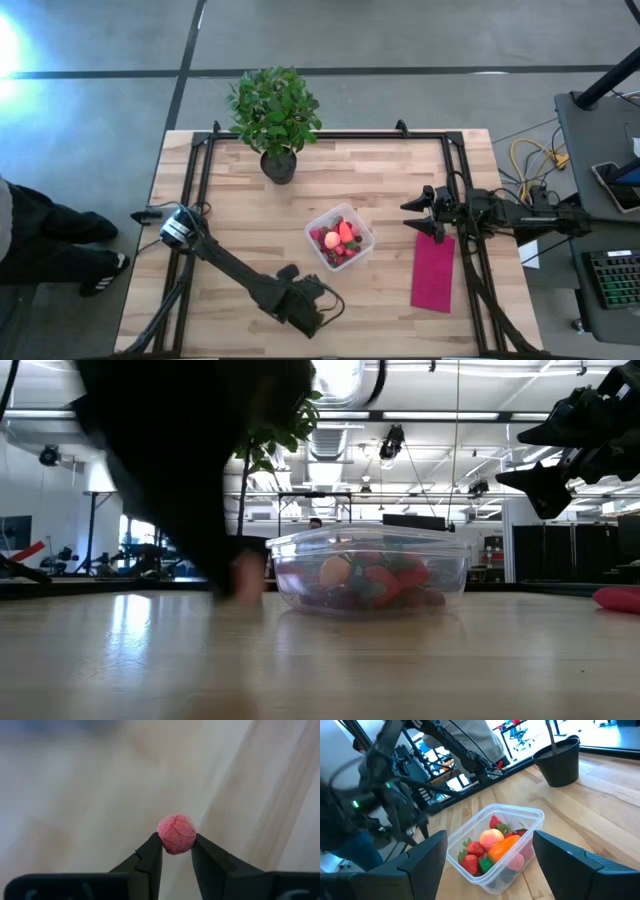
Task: Pick and placing Produce into tupperware
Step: Put the pink peach into the transparent bin, then return to Home Position
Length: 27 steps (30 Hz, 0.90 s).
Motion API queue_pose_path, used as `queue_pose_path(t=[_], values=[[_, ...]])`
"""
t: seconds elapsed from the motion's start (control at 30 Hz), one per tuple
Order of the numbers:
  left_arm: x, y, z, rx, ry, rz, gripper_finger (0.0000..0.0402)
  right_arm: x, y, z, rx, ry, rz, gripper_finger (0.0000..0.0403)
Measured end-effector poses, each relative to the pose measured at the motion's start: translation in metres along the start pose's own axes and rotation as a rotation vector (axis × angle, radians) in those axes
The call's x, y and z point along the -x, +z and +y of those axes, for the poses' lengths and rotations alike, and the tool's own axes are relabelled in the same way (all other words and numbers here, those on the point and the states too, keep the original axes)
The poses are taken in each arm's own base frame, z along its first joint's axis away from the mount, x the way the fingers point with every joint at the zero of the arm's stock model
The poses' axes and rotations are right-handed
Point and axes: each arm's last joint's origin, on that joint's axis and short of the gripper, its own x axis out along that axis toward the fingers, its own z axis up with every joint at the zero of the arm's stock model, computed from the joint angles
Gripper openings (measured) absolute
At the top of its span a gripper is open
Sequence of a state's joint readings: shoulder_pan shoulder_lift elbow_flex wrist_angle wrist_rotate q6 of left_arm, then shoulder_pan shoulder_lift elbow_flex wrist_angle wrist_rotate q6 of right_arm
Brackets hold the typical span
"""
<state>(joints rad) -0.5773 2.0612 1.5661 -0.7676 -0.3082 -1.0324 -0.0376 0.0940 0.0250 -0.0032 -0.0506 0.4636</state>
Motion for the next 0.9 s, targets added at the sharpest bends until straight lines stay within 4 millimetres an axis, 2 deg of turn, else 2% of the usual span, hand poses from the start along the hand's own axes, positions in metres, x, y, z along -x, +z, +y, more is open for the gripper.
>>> queue_pose_path(t=[0.13,0.23,0.4,0.53,0.67,0.9], values=[[0.028,0.031,0.009,0.022,0.044,-0.217,0.0077,0.000,0.000,0.000,0.000,0.000,0.000,0.0286],[0.043,0.057,0.027,0.045,0.101,-0.334,0.0077,0.000,0.000,0.000,0.000,0.000,0.000,0.0286],[0.036,0.103,0.061,0.014,0.107,-0.337,0.0077,0.000,0.000,0.000,0.000,0.000,0.000,0.0286],[0.026,0.133,0.087,0.093,0.080,-0.332,0.0096,0.000,0.000,0.000,0.000,0.000,0.000,0.0286],[0.021,0.146,0.105,0.137,0.097,-0.322,0.0143,0.000,0.000,0.000,0.000,0.000,0.000,0.0286],[0.019,0.151,0.112,0.178,0.052,-0.285,0.0233,0.000,0.000,0.000,0.000,0.000,0.000,0.0286]])
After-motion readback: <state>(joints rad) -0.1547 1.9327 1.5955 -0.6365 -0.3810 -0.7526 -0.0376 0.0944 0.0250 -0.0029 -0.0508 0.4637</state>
